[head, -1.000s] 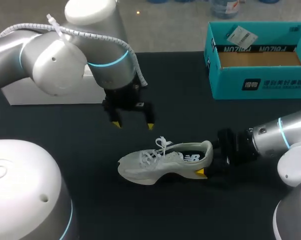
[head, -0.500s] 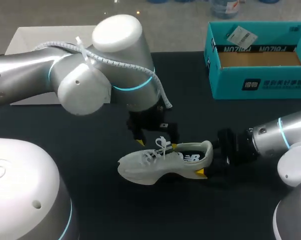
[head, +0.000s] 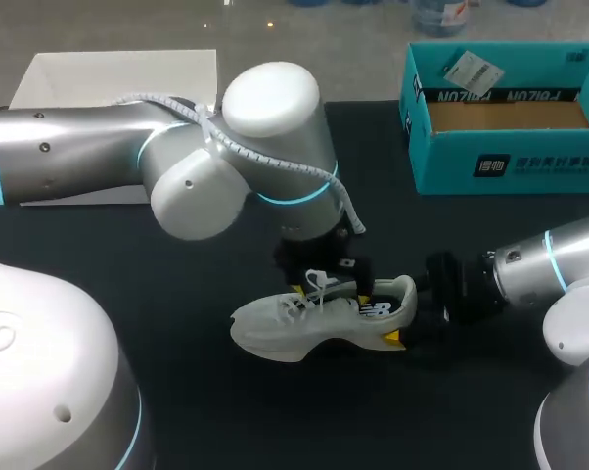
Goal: Take the shoe out of the shoebox, open the shoe tongue, remove and reinsert the insole, then place the shoe into the shoebox
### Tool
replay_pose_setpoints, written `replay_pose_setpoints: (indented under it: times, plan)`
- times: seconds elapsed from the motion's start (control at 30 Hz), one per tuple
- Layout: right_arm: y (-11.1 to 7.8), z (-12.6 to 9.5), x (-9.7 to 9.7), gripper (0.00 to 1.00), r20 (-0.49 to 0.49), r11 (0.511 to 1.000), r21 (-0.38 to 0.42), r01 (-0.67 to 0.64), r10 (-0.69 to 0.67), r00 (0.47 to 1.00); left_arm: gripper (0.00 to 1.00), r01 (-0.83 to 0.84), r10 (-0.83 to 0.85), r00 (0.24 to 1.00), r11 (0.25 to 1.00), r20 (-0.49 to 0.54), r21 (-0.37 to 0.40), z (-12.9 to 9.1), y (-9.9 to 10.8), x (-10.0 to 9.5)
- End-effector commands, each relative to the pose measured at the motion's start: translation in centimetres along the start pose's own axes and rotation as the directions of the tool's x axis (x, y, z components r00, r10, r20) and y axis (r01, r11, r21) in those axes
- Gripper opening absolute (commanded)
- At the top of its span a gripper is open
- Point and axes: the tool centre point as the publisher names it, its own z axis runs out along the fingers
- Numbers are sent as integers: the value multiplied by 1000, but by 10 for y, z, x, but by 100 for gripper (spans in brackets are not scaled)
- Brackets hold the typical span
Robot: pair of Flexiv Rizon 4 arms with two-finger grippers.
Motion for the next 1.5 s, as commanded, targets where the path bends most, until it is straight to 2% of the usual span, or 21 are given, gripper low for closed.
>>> replay_pose_setpoints:
  times: [0.03,0.4,0.7,0.83,1.0,1.2,1.5]
  plan:
    - [-5,8,4,0,1,1000,5,-1,1,1000,100,3,-3,1000,1000,22,-11,17,-8,9]
    - [-5,8,4,0,1,1000,5,-1,1,1000,100,-6,-1,993,999,120,52,31,-14,2]
    - [-5,8,4,0,1,1000,5,-1,1,1000,100,-1,-7,987,999,159,47,47,-16,-8]
    - [-5,8,4,0,1,1000,5,-1,1,1000,100,14,-28,976,998,215,66,46,-16,-17]
    - [-5,8,4,0,1,1000,5,-1,1,1000,100,49,-79,959,992,273,114,39,-17,-33]
    - [-5,8,4,0,1,1000,5,-1,1,1000,100,94,-125,953,988,276,125,18,-14,-48]
    - [-5,8,4,0,1,1000,5,-1,1,1000,100,122,-135,968,990,213,72,1,-7,-45]
